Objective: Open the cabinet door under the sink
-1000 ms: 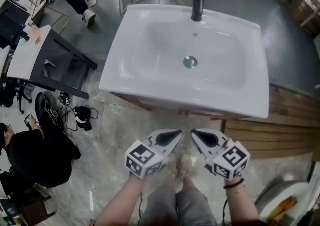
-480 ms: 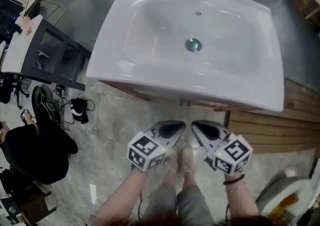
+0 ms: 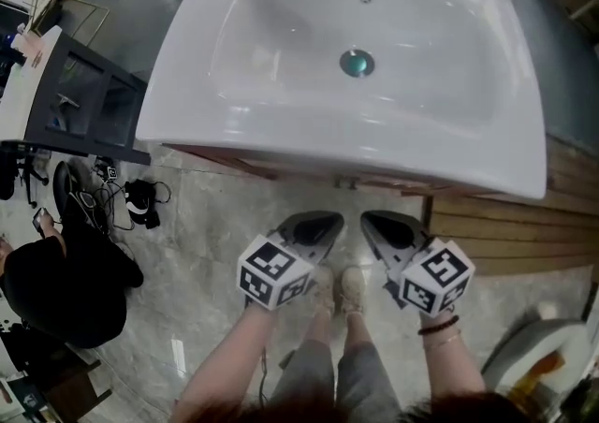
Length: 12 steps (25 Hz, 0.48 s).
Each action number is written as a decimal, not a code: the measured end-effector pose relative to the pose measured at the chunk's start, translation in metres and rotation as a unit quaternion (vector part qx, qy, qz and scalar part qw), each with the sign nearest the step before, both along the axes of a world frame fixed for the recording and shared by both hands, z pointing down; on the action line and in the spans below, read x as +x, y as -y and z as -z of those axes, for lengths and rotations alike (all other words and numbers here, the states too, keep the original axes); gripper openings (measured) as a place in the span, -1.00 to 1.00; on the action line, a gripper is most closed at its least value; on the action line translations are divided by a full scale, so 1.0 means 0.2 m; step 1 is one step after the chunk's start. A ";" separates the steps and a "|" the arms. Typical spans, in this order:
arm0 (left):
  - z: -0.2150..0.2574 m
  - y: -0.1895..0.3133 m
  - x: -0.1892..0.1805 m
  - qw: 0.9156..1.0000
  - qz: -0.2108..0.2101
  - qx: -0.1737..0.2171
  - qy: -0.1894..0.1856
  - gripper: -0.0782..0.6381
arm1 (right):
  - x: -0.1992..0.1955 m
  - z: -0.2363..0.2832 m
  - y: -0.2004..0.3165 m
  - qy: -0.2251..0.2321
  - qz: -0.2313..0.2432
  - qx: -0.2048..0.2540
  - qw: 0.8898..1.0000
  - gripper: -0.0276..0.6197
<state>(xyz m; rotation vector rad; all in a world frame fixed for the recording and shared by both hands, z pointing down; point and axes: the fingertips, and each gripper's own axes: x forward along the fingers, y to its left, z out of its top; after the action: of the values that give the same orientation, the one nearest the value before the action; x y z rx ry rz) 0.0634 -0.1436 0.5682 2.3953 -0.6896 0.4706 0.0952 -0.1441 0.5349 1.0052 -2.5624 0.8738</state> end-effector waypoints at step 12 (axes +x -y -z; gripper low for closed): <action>-0.20 0.10 0.01 0.999 0.028 -0.023 0.006 -0.69 | -0.03 -0.14 0.02 0.011 0.001 -0.022 1.000 -0.90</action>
<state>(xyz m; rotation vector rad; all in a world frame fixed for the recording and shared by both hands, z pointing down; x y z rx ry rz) 0.0650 -0.1643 0.6086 2.3247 -0.7412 0.4730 0.0892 -0.1477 0.5629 0.9844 -2.5505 0.9407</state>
